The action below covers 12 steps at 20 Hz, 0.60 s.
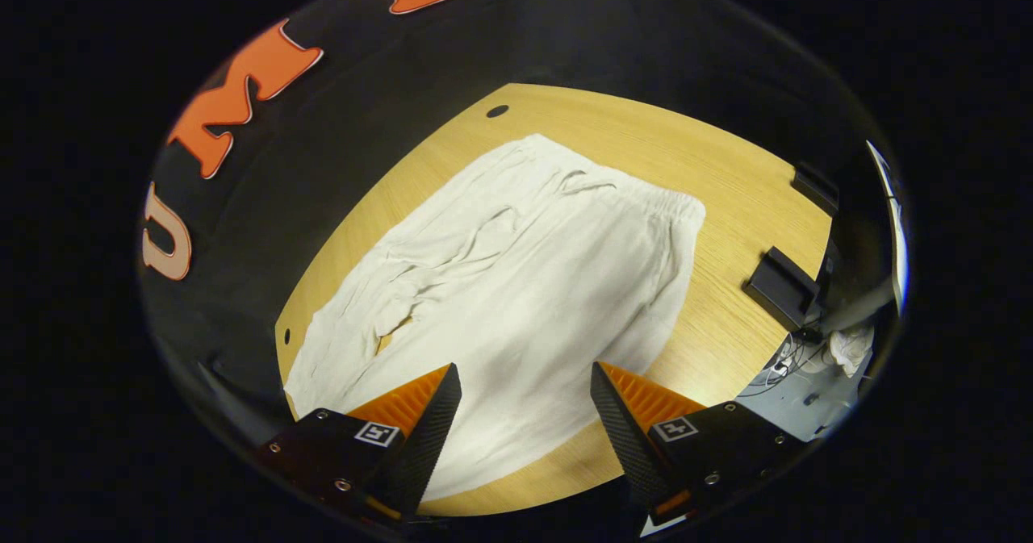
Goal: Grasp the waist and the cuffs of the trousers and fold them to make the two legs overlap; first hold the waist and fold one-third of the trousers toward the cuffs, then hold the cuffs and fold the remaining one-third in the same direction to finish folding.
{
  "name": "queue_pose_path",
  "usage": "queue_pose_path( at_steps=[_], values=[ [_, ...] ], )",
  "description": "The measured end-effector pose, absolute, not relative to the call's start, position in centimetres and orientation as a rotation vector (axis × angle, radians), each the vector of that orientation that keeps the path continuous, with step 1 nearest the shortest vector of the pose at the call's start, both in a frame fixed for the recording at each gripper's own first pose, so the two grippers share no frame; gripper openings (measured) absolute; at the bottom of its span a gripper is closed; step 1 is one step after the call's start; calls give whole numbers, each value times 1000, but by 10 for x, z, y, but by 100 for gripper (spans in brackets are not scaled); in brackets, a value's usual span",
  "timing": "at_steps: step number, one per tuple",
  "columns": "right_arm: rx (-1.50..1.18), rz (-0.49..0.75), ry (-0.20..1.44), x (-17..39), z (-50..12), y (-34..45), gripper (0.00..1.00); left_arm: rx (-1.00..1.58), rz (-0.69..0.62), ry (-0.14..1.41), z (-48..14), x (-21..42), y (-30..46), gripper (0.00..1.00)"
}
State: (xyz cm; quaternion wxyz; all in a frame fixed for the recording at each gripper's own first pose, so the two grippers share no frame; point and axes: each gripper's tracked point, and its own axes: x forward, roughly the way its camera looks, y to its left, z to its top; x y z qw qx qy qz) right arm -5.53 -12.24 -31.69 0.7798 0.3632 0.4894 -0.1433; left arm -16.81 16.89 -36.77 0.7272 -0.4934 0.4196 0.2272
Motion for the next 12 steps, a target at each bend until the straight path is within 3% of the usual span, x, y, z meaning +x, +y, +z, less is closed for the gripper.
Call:
queue_pose_path(
  at_steps=[5,8,12],
  values=[
    [809,-415,1083,-61,-353,-177,96,-1166,513,864,-367,-148,174,94],
    [819,-473,1098,-60,-375,-208,96,-1144,505,856,-368,-137,175,85],
    [833,-546,1102,-48,-400,-243,96,-1108,516,859,-368,-126,176,85]
  ],
)
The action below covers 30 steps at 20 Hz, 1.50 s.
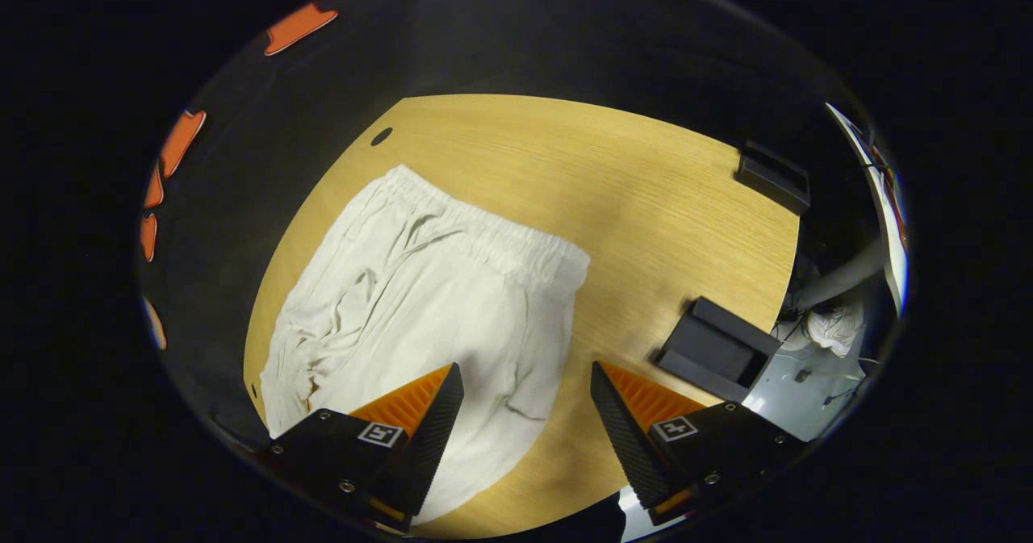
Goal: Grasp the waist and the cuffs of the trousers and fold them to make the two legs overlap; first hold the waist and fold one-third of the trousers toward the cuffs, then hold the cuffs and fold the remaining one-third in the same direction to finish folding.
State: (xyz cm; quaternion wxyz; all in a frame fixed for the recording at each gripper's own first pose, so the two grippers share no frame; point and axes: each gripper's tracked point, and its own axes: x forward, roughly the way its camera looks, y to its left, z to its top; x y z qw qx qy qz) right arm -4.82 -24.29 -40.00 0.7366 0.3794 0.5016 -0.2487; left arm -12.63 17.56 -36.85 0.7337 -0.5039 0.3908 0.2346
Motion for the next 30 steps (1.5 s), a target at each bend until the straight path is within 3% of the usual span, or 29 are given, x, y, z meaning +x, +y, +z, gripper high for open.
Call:
queue_pose_path(
  at_steps=[2,5,6,7,8,9,11,14,15,21,30],
  values=[
    [832,-548,1093,-36,-403,-251,96,-1090,515,868,-368,-123,175,85],
    [787,-544,1095,-18,-408,-259,87,-1051,516,889,-371,-119,175,87],
    [764,-532,1113,-14,-411,-257,84,-1036,511,895,-372,-117,176,81],
    [736,-546,1115,-10,-414,-258,67,-1024,502,895,-371,-114,175,75],
    [718,-568,1126,-11,-416,-259,69,-1009,496,896,-373,-111,176,73],
    [705,-586,1134,-12,-417,-261,52,-987,497,910,-377,-111,177,74],
    [701,-618,1138,-14,-418,-264,29,-954,502,923,-384,-111,180,49],
    [719,-565,1133,-9,-418,-262,10,-933,485,912,-380,-115,182,8],
    [737,-553,1129,-9,-418,-261,4,-924,477,908,-383,-113,183,9],
    [958,-550,1028,-3,-395,-257,1,-923,383,843,-353,-102,181,6],
    [1023,-517,917,25,-344,-255,1,-685,208,796,-290,-68,187,4]
  ],
)
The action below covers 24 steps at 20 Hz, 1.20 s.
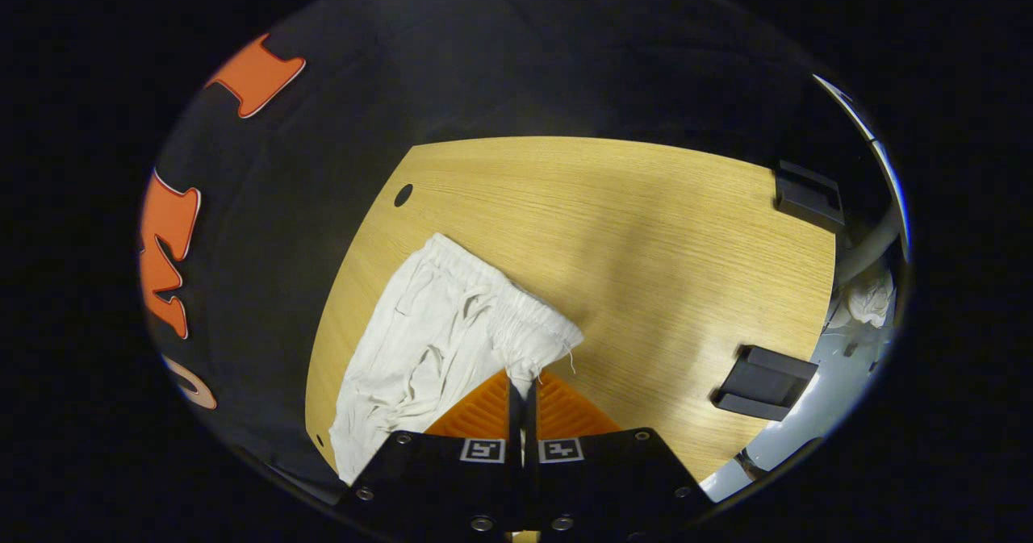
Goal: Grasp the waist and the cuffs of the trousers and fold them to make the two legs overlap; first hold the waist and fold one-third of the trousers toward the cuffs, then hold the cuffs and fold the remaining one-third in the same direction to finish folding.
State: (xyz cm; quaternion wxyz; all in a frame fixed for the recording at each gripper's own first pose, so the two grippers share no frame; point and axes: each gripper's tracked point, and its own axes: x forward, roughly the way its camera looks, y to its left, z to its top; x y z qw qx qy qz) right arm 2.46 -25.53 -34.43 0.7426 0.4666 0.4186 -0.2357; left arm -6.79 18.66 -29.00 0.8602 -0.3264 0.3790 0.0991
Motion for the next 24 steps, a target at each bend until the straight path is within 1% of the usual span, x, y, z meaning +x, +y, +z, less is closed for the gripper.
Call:
queue_pose_path(
  at_steps=[3,4,9,10,12,13,16,17,18,20,24],
  values=[
    [1057,-520,913,47,-327,-249,1,-641,181,790,-275,-41,192,8],
    [1054,-521,914,52,-323,-249,1,-638,172,793,-273,-34,194,6],
    [1066,-528,896,89,-296,-249,1,-617,119,824,-266,2,200,6],
    [1052,-523,901,96,-294,-251,1,-601,117,827,-266,10,202,4],
    [1037,-506,929,108,-298,-249,1,-569,122,844,-265,25,202,4],
    [1040,-503,943,116,-299,-247,1,-545,149,843,-266,34,207,4],
    [1048,-488,976,136,-317,-248,1,-420,157,847,-266,74,205,8],
    [1048,-484,989,143,-320,-249,1,-393,154,868,-268,84,200,6],
    [1053,-477,1004,151,-325,-249,1,-376,156,880,-268,95,198,6],
    [1058,-458,1023,170,-337,-250,1,-382,171,902,-275,113,199,6],
    [1069,-430,1074,205,-359,-245,1,-504,242,965,-306,131,206,6]
  ],
)
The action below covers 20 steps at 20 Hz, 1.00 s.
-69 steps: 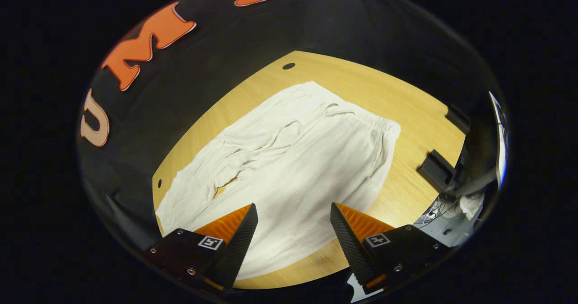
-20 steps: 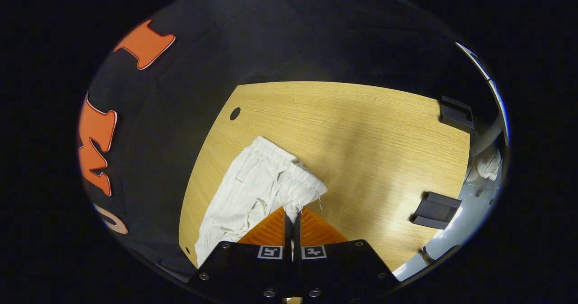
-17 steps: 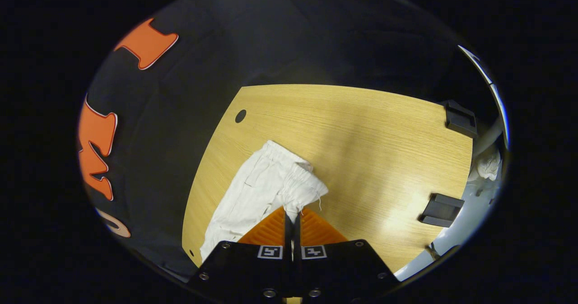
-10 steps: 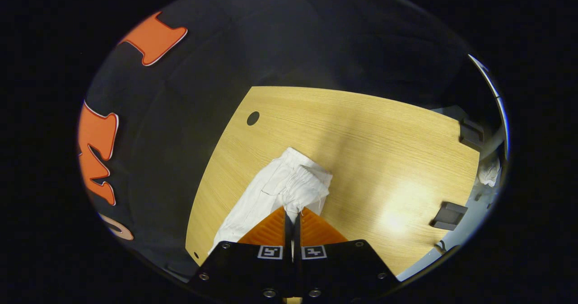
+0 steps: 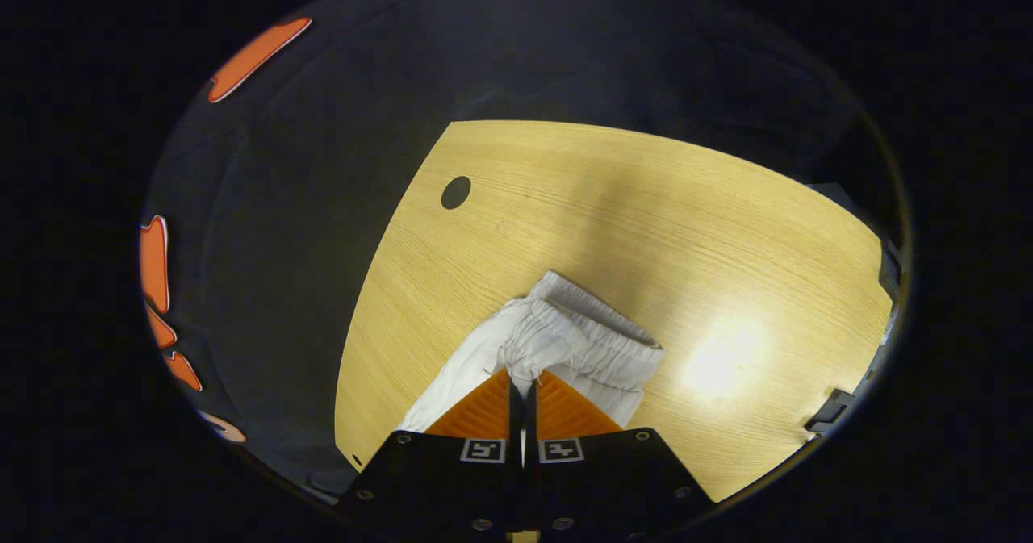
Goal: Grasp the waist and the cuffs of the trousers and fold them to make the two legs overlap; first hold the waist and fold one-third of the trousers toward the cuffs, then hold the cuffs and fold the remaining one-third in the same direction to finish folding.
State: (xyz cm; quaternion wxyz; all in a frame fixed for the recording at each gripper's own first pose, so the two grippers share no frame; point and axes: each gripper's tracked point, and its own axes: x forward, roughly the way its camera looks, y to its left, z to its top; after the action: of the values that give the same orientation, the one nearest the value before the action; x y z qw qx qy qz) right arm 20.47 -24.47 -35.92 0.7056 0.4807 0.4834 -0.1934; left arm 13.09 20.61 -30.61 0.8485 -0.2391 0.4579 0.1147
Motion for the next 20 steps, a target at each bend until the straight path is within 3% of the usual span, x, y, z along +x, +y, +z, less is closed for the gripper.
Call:
queue_pose_path(
  at_steps=[5,8,9,10,12,14,16,18,19,20],
  values=[
    [1115,-402,1150,232,-391,-231,2,-534,310,1043,-329,136,210,9],
    [1205,-322,1141,248,-382,-218,7,-530,265,997,-325,156,199,24],
    [1261,-294,1112,260,-375,-214,18,-534,261,970,-322,161,199,36],
    [1318,-293,1083,272,-371,-214,20,-546,271,958,-318,166,200,48],
    [1425,-358,1024,286,-372,-227,22,-576,342,949,-318,168,209,54],
    [1430,-387,990,292,-374,-236,22,-636,398,916,-322,171,217,53],
    [1423,-381,958,294,-372,-242,22,-680,413,867,-312,169,226,82],
    [1368,-377,959,287,-370,-250,22,-677,418,873,-307,161,232,89],
    [1313,-373,968,282,-370,-254,22,-667,410,879,-303,158,230,85],
    [1248,-368,984,274,-372,-257,22,-658,393,876,-299,157,227,87]
  ],
)
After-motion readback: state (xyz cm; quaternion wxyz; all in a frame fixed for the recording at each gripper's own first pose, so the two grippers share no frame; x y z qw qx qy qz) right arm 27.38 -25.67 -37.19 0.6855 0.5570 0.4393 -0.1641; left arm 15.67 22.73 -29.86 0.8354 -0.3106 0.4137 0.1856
